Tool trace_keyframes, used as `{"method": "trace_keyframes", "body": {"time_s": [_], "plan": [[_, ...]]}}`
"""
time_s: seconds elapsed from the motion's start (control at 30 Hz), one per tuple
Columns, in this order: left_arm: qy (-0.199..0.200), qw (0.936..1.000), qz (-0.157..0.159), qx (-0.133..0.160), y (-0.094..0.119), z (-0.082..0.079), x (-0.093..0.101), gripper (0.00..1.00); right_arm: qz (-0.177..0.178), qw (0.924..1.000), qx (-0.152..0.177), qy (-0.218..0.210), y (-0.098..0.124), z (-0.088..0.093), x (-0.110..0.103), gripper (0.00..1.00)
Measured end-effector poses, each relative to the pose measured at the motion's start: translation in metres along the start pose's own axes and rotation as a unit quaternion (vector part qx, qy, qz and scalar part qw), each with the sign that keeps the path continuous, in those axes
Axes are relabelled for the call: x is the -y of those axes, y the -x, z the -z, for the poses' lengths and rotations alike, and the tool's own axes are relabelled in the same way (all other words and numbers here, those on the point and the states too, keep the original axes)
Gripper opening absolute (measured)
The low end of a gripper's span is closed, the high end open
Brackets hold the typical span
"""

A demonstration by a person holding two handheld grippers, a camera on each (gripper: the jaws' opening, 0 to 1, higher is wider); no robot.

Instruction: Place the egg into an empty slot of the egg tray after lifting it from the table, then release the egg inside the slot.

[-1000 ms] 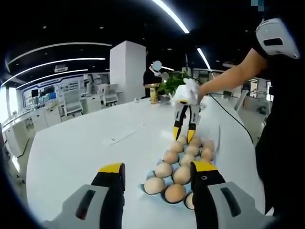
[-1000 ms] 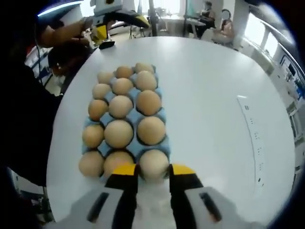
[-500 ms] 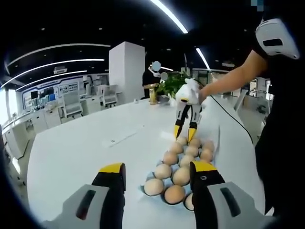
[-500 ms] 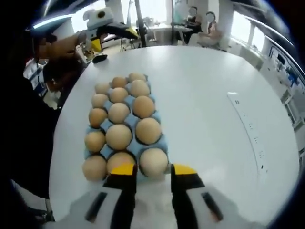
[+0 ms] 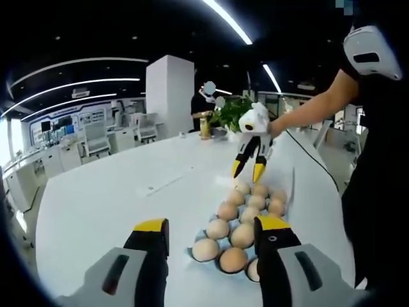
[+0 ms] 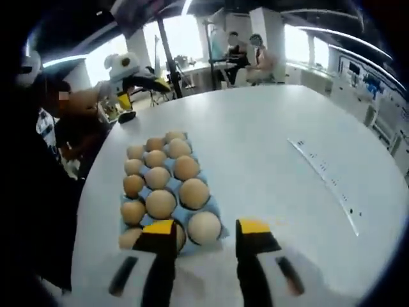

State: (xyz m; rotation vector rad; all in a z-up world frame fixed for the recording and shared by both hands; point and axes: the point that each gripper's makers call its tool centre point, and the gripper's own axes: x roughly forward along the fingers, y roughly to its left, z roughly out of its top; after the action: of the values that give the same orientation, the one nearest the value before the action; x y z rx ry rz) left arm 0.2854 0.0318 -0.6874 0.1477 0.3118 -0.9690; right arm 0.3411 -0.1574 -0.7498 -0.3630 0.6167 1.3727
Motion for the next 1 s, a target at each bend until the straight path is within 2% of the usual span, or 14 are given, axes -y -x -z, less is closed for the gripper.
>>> {"method": "trace_keyframes", "body": {"time_s": [0.07, 0.1, 0.13, 0.2, 0.27, 0.53, 0.87, 1.0], "plan": [[0.0, 1.0, -0.001, -0.001, 0.0, 0.001, 0.0, 0.54, 0.0, 0.9987, 0.051, -0.003, 0.0, -0.013, -0.003, 0.59], [0.0, 1.0, -0.001, -0.001, 0.0, 0.001, -0.001, 0.54, 0.004, 0.9972, 0.075, 0.001, 0.0, -0.019, -0.003, 0.73], [0.002, 1.0, 0.0, 0.0, 0.0, 0.001, 0.0, 0.54, 0.008, 0.9934, 0.113, -0.012, 0.001, -0.029, -0.004, 0.81], [0.0, 1.0, 0.0, 0.0, 0.0, 0.001, 0.0, 0.54, 0.018, 0.9943, 0.105, -0.004, 0.003, -0.027, -0.002, 0.88], [0.002, 1.0, 0.001, 0.001, 0.0, 0.001, 0.0, 0.54, 0.012, 0.9949, 0.1, -0.009, 0.0, -0.025, -0.007, 0.97], [0.002, 1.0, -0.001, 0.002, 0.001, 0.0, 0.001, 0.55, -0.003, 0.9962, 0.087, 0.004, -0.001, -0.017, -0.021, 1.0], [-0.001, 1.0, 0.002, 0.004, 0.002, -0.002, 0.004, 0.57, 0.0, 0.9962, 0.087, -0.001, 0.005, -0.015, -0.022, 1.0], [-0.001, 1.0, 0.004, 0.004, 0.002, -0.003, 0.008, 0.57, -0.002, 0.9962, 0.087, 0.002, 0.007, -0.014, -0.029, 0.99]]}}
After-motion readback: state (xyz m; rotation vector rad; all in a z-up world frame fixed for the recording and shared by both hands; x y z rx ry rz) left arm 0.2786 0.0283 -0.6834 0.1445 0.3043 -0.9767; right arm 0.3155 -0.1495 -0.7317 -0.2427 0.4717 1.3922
